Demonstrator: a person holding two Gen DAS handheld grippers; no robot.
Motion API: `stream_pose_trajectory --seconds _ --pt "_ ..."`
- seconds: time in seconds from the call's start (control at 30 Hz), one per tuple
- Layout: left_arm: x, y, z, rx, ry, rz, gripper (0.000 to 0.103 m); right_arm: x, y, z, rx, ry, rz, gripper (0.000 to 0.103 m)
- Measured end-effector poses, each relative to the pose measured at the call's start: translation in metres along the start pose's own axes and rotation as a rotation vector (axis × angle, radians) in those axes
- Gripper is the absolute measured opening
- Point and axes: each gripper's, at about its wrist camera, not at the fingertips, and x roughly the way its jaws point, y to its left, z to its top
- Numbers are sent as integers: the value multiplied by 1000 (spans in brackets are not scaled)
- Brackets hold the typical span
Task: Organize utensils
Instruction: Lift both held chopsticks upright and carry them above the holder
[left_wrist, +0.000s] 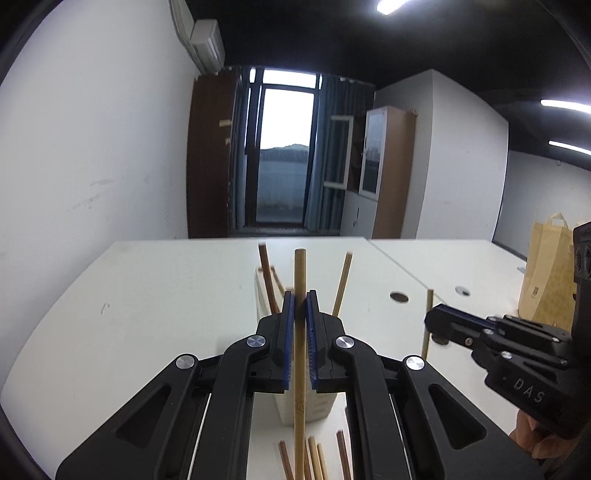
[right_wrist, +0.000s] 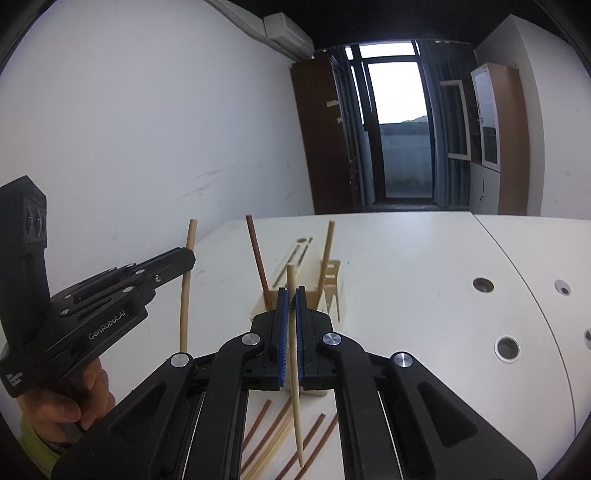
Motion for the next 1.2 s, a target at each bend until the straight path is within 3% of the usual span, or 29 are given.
stream_pose_trajectory --seconds 0.1,0.23,0.43,0.67,0.83,1.07,1.2 --pt "-1 -5 4 19 -69 17 6 -1 0 7 -6 -46 10 5" --pt "0 -14 7 49 -148 50 6 3 5 17 -75 -105 -55 5" --pt "-4 -16 14 40 -269 21 6 10 -1 33 -72 -166 5 5" --pt "-28 -12 10 -32 -525 37 6 15 -6 44 -73 -259 77 5" --pt "-36 -9 9 -80 -645 6 6 12 -10 51 -62 -345 136 5" --pt "-21 -16 4 -105 -703 6 6 20 -22 58 -9 -431 174 5" --pt "2 -19 4 -112 -665 13 6 35 -26 56 -4 -410 176 5"
